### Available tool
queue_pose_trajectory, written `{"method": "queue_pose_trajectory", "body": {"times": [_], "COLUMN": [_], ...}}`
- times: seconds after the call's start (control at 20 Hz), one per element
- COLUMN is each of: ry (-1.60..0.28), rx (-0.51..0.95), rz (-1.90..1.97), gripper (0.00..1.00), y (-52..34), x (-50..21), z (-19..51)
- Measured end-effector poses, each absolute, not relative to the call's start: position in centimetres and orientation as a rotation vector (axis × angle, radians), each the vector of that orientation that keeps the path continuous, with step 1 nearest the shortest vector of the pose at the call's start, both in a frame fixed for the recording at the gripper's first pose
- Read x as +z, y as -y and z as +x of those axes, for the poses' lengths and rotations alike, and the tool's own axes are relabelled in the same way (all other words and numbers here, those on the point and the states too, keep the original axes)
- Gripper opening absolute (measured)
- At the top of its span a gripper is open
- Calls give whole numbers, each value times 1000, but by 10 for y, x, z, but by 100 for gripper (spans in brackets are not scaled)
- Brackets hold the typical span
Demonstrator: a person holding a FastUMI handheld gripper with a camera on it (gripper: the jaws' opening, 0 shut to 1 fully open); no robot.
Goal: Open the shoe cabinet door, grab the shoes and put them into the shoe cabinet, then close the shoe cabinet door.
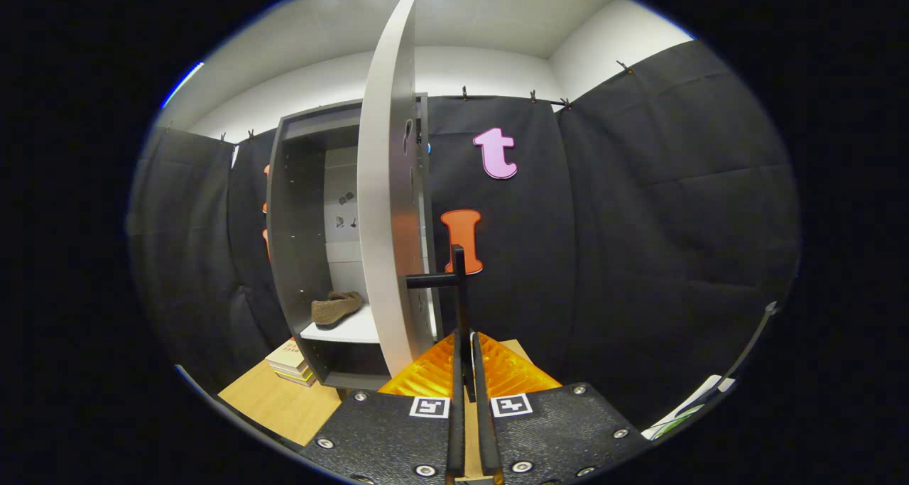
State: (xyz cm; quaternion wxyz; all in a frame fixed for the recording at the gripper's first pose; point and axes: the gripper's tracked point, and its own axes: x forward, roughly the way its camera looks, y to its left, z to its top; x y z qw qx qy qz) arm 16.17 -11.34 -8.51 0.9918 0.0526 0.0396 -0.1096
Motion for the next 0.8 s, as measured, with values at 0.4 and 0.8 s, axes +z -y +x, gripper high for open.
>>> {"method": "queue_pose_trajectory", "body": {"times": [0.4,0.8], "ry": [-98,-192], "rx": [-425,-336], "rz": [60,75], "gripper": [7,17], "y": [112,36], "x": [-87,-124], "z": [135,148]}}
